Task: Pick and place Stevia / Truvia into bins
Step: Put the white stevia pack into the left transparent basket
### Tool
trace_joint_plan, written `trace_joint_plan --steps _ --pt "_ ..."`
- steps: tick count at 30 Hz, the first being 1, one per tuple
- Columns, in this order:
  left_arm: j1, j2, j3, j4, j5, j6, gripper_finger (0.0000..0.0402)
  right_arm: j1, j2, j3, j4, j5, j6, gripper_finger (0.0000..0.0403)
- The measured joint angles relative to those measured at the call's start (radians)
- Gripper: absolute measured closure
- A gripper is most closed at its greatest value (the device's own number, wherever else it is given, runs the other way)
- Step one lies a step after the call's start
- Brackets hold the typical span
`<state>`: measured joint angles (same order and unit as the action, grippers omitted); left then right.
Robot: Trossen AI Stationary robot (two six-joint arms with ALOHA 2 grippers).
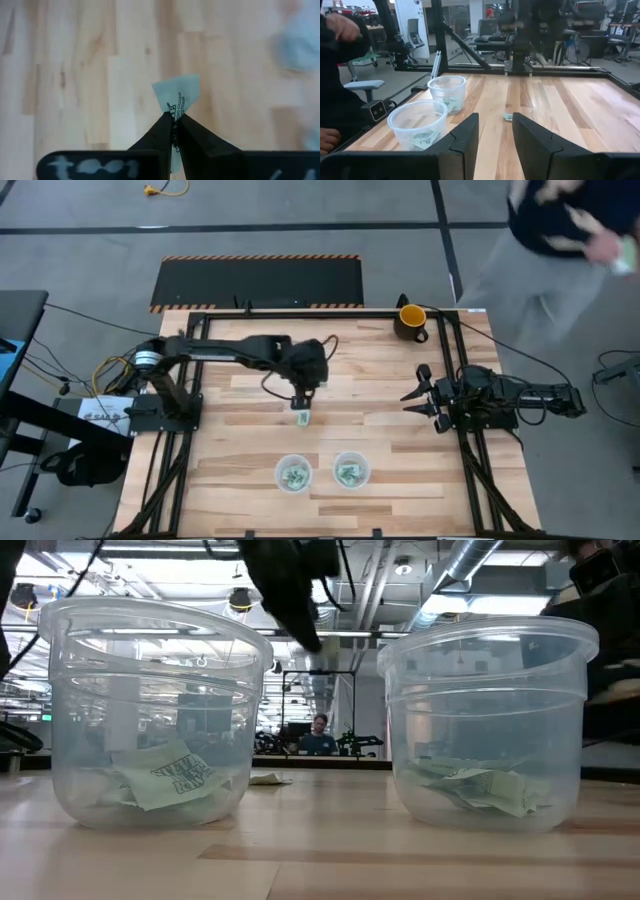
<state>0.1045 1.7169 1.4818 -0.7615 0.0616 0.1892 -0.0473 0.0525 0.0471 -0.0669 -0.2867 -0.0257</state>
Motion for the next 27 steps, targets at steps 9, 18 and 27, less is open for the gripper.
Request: trace_joint_plan --steps 9,18,27 --pt "-0.107 -0.134 0.0 -0.262 0.151 0.05 0.0391 0.0 0.0 0.0 0.0 0.0 0.0 0.029" --pt "-0.285 -0.128 0.001 -0.295 0.167 0.046 0.0391 0.0 0.0 0.0 0.0 0.0 0.0 0.029" --pt "-0.373 -0.116 0.001 -0.227 0.171 0.01 0.0391 0.0 0.0 0.0 0.0 0.0 0.0 0.029"
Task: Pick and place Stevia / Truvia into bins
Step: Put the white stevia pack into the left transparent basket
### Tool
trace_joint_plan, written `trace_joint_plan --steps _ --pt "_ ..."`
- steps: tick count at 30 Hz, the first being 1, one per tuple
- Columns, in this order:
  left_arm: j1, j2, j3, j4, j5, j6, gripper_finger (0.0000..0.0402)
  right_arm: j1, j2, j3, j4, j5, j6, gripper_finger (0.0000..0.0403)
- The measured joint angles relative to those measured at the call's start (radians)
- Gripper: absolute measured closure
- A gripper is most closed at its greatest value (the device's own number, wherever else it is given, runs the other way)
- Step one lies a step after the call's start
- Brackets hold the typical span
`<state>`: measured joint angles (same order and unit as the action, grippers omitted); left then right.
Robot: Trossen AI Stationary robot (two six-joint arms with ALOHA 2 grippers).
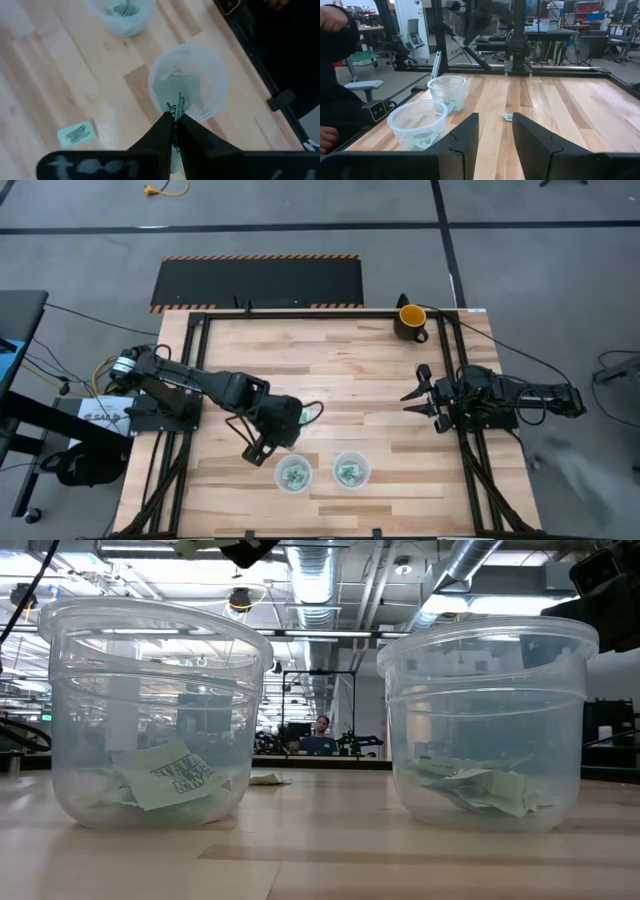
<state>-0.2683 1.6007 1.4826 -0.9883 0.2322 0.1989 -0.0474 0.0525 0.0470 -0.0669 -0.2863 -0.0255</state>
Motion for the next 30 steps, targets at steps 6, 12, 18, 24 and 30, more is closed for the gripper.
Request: trace_joint_plan --steps 6,12,18,24,30 --pt "-0.041 0.027 0.0 0.077 0.067 0.0 0.0391 0.0 0.0 0.0 0.0 0.0 0.0 0.029" --pt "-0.08 0.086 0.0 0.119 0.086 -0.002 0.0391 0.0 0.003 0.0 0.0 0.0 0.0 0.029" --pt "-0.103 0.157 0.0 0.13 0.101 -0.002 0.0391 0.0 0.014 0.0 0.001 0.0 0.0 0.029" --pt "-0.114 0.186 0.0 0.156 0.124 -0.002 0.0391 0.0 0.02 0.0 0.0 0.0 0.0 0.029" --pt "-0.115 0.213 0.0 0.152 0.124 -0.054 0.0391 0.0 0.019 0.0 0.0 0.0 0.0 0.029"
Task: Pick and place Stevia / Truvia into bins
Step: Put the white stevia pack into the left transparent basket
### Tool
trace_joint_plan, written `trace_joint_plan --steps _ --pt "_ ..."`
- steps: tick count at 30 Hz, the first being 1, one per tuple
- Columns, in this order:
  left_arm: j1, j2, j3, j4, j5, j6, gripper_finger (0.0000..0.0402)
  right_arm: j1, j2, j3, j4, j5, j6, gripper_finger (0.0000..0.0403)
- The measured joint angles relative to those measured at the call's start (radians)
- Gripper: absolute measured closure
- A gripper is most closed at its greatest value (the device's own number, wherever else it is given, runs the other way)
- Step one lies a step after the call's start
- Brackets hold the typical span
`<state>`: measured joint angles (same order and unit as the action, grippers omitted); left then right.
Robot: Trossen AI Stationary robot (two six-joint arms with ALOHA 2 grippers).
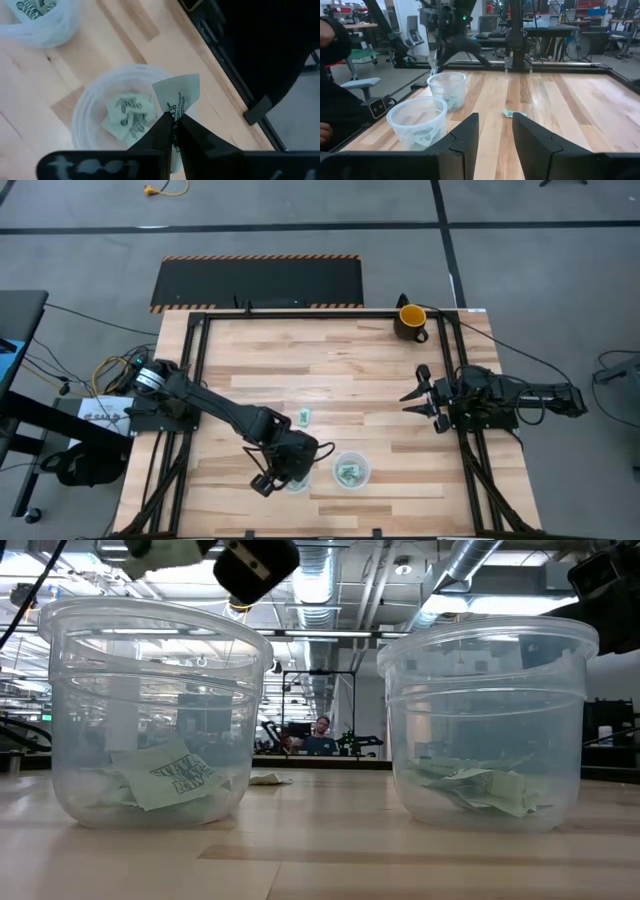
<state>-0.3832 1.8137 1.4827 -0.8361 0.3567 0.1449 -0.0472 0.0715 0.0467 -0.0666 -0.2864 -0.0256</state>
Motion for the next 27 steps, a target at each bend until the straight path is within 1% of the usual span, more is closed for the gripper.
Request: trace_joint_plan --steps 3,6,9,19,27 --pt "0.002 0.033 0.0 -0.003 0.017 -0.012 0.039 0.0 0.0 0.0 0.0 0.0 0.0 0.029" --pt "0.008 0.062 0.0 -0.002 0.087 -0.013 0.0386 0.0 0.0 0.0 0.0 0.0 0.0 0.029" --pt "0.019 0.077 0.0 -0.014 0.128 -0.014 0.0379 0.0 0.0 0.0 0.0 0.0 0.0 0.029" --pt "0.04 0.081 0.0 -0.011 0.107 -0.008 0.0349 0.0 0.0 0.0 0.0 0.0 0.0 0.029" --pt "0.043 0.081 0.0 -0.011 0.1 0.032 0.0328 0.0 0.0 0.0 0.0 0.0 0.0 0.029"
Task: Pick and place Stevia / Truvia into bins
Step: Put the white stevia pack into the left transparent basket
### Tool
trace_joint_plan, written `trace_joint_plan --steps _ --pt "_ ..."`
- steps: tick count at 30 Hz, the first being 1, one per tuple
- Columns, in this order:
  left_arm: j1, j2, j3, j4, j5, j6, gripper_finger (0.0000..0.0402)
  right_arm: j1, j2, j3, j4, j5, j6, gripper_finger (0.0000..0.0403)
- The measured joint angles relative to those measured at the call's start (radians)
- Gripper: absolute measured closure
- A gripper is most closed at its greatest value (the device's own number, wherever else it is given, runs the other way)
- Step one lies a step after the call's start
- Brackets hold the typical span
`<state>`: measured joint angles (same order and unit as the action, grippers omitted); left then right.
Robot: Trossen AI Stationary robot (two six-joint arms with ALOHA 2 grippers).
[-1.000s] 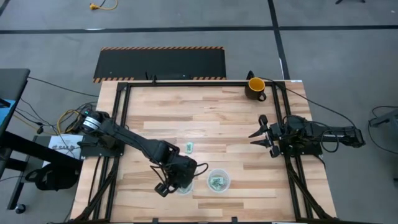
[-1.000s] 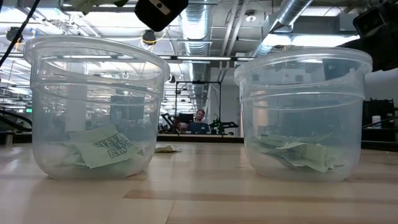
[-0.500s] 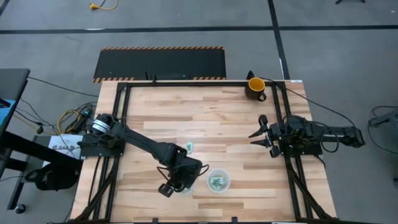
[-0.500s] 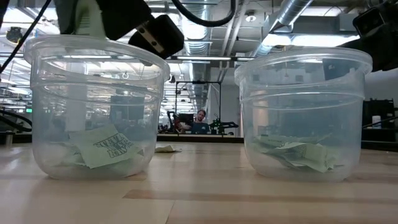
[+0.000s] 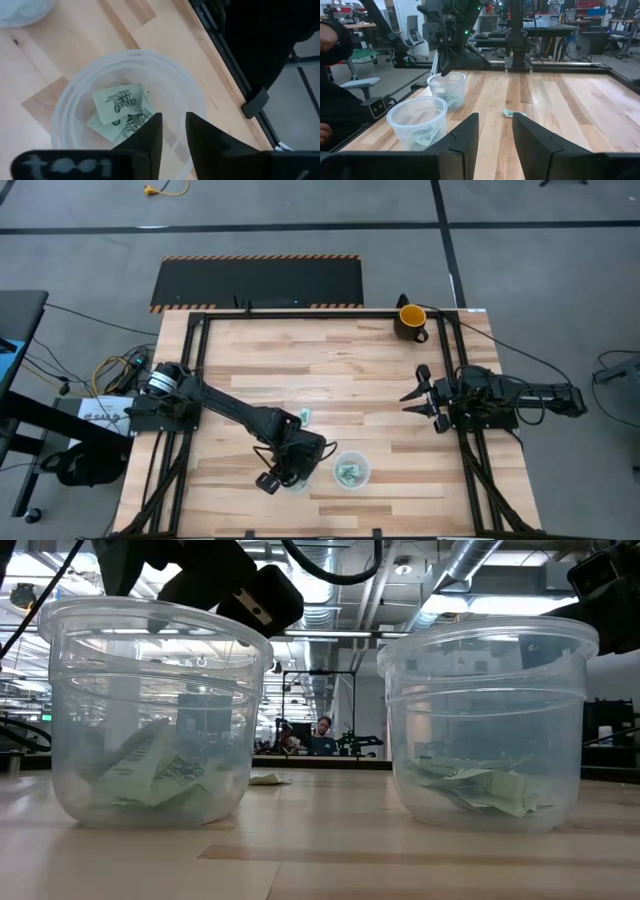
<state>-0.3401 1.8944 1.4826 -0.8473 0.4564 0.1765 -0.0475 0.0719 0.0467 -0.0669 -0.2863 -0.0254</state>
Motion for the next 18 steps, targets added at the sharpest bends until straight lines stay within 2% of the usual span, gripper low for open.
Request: trace_joint_plan --steps 4,8,15,18 --pt "0.0 -0.02 0.0 -0.003 -0.012 0.036 0.0327 0.0 0.0 0.0 0.0 0.0 0.0 0.029" --pt "0.009 -0.084 0.0 -0.022 -0.095 0.075 0.0326 0.0 0.0 0.0 0.0 0.0 0.0 0.029" --pt "0.069 -0.27 0.0 -0.045 -0.389 0.131 0.0326 0.0 0.0 0.0 0.0 0.0 0.0 0.029" --pt "0.111 -0.344 0.001 -0.044 -0.472 0.158 0.0326 0.0 0.0 0.0 0.0 0.0 0.0 0.029"
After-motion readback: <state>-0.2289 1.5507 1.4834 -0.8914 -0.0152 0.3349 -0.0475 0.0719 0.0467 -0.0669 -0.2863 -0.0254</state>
